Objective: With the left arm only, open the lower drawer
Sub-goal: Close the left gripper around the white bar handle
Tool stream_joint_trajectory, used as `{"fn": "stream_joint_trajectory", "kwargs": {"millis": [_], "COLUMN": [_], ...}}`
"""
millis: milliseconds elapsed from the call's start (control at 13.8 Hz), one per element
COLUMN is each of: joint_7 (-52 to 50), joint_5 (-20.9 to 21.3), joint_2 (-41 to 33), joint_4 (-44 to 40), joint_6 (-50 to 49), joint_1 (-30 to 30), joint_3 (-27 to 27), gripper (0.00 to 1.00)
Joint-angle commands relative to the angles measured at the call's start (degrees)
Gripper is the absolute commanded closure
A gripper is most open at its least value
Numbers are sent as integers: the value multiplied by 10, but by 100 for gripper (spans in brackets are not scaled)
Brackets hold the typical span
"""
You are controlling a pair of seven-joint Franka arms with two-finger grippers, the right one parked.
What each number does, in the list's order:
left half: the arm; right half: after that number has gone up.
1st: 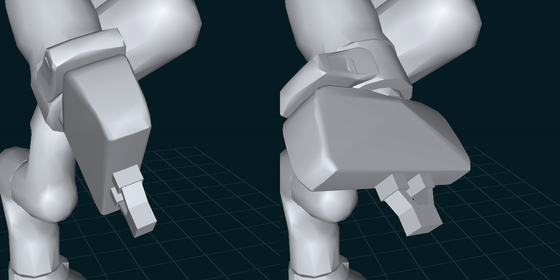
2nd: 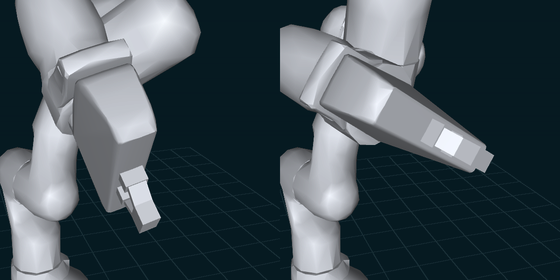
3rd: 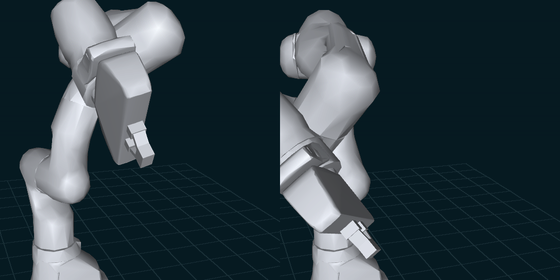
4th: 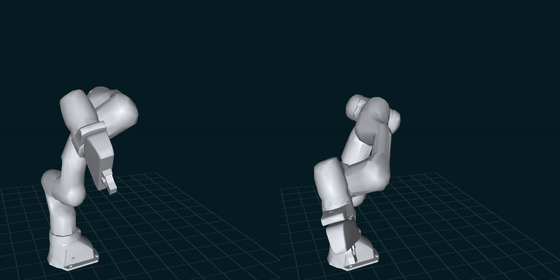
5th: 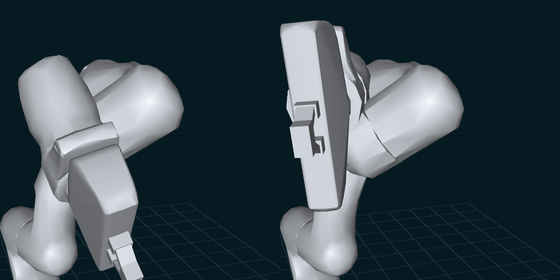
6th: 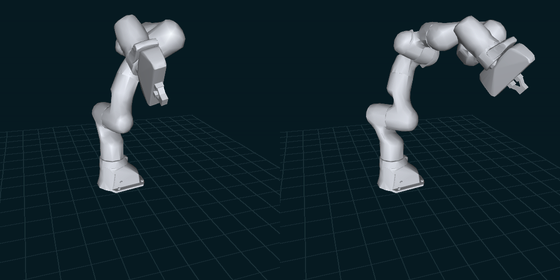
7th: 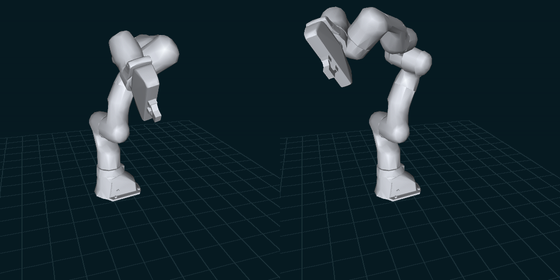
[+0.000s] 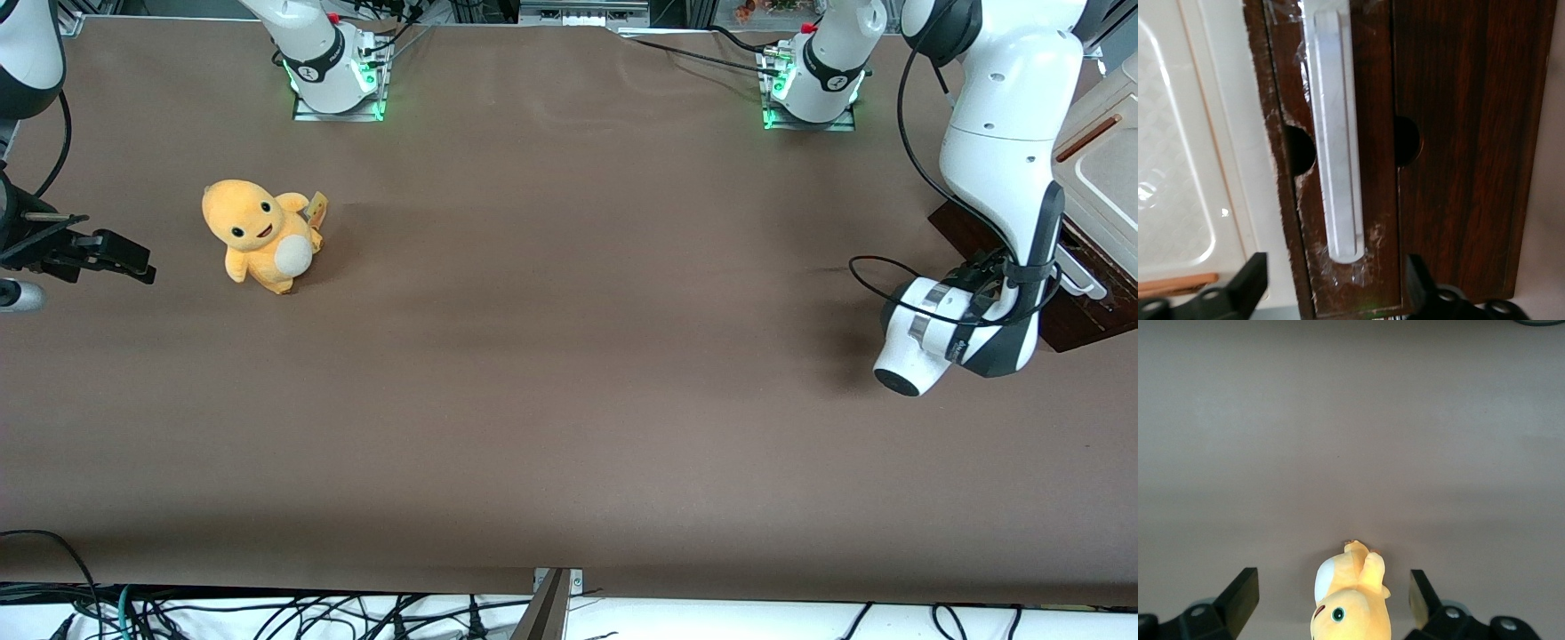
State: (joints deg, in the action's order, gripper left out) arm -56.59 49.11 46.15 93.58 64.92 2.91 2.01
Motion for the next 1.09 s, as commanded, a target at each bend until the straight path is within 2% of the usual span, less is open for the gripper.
{"fn": "stream_joint_trajectory", "kwargs": {"millis": [0,145,435,871,1016], "joint_7": [-1,0,1,2,2], "joint_5": [23,24,70,71,82], "joint_2": [-6,-5,-2,1,1], "joint_4": [10,10,11,10,10], "joint_6": [6,27,42,53,67], "joint_1": [3,14,32,37,38], "joint_3": [5,5,5,5,5], "gripper": [40,40,40,40,44]}}
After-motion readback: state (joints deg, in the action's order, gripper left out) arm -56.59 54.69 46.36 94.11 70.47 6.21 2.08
